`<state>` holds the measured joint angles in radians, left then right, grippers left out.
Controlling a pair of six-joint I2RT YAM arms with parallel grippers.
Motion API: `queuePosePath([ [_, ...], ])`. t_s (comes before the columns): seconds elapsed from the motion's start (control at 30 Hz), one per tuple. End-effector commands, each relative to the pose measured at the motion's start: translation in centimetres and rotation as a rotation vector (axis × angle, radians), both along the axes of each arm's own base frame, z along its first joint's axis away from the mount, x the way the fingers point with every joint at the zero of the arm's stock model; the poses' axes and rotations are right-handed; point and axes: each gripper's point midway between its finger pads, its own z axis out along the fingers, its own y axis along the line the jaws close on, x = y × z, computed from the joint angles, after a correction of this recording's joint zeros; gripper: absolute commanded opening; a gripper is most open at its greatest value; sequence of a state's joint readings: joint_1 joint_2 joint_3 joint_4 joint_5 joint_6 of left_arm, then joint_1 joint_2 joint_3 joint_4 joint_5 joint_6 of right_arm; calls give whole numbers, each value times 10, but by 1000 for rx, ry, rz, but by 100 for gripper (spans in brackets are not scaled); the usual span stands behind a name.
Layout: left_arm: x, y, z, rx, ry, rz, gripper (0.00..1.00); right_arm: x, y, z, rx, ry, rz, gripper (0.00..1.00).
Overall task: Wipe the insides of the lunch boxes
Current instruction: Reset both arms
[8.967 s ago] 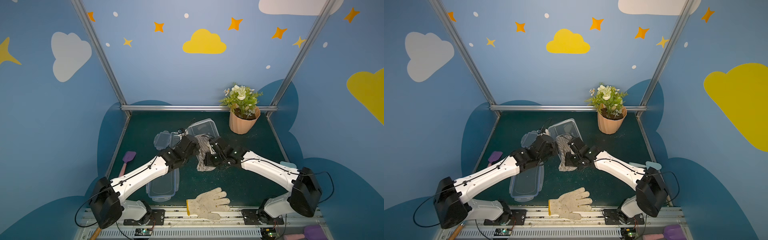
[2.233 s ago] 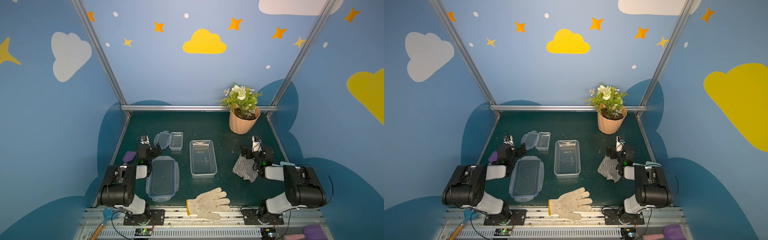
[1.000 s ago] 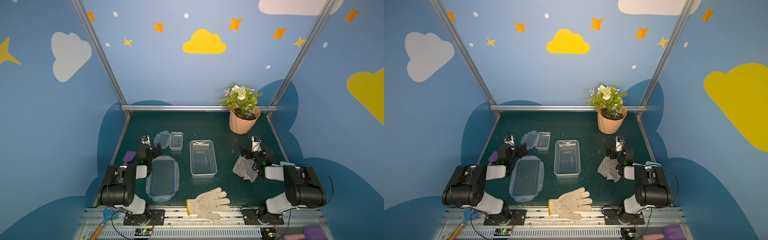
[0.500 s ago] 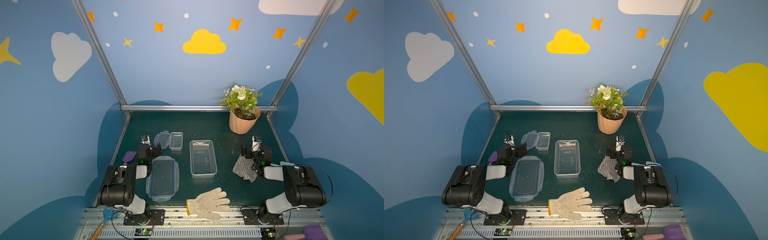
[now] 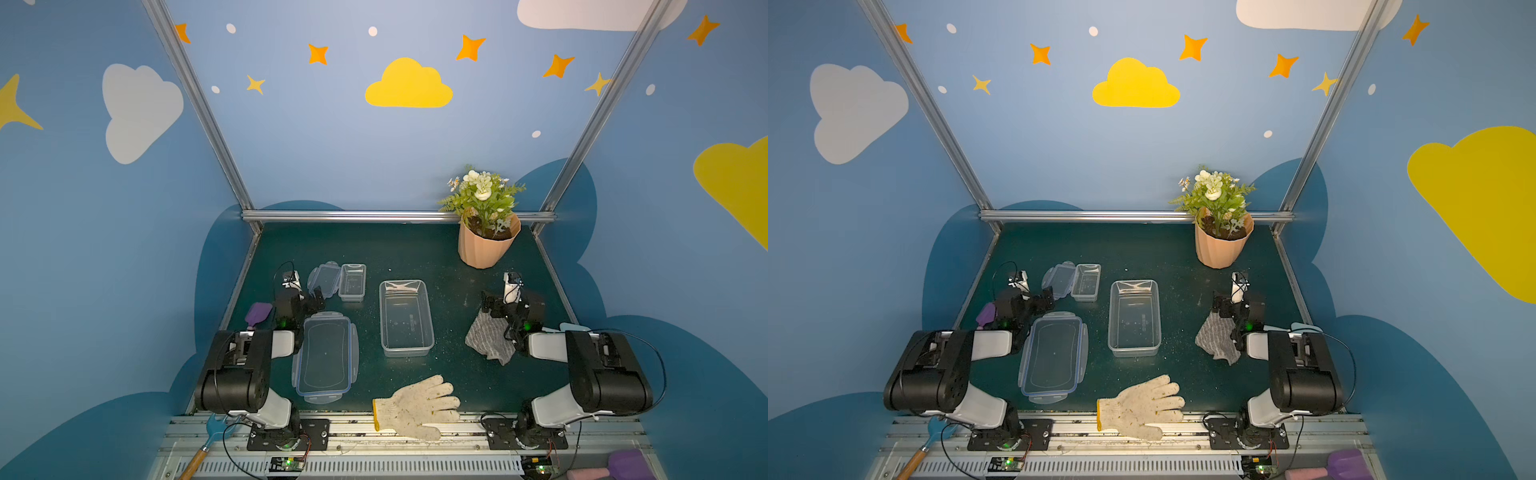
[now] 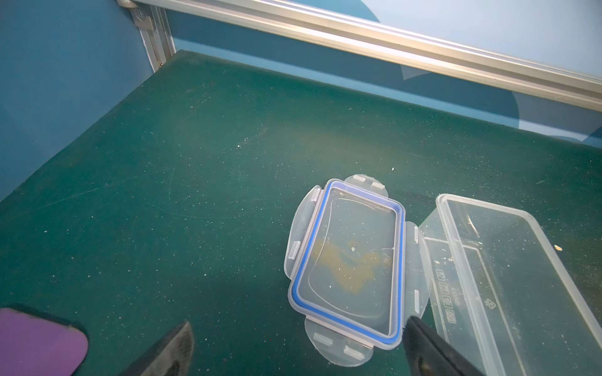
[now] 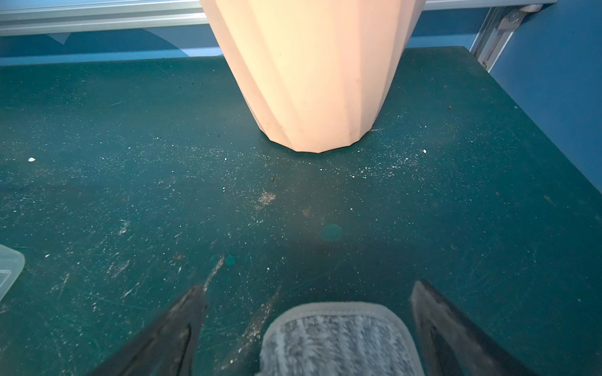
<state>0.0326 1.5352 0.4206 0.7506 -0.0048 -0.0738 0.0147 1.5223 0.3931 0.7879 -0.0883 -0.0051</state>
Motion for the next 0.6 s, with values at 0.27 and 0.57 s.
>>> queuePosePath([
  [0.27, 0, 0, 3, 9, -6, -10, 100, 4, 2, 10, -2, -23, 11, 97],
  [0.57, 0, 0, 3, 9, -5, -11, 100, 5, 2, 10, 2, -23, 17, 97],
])
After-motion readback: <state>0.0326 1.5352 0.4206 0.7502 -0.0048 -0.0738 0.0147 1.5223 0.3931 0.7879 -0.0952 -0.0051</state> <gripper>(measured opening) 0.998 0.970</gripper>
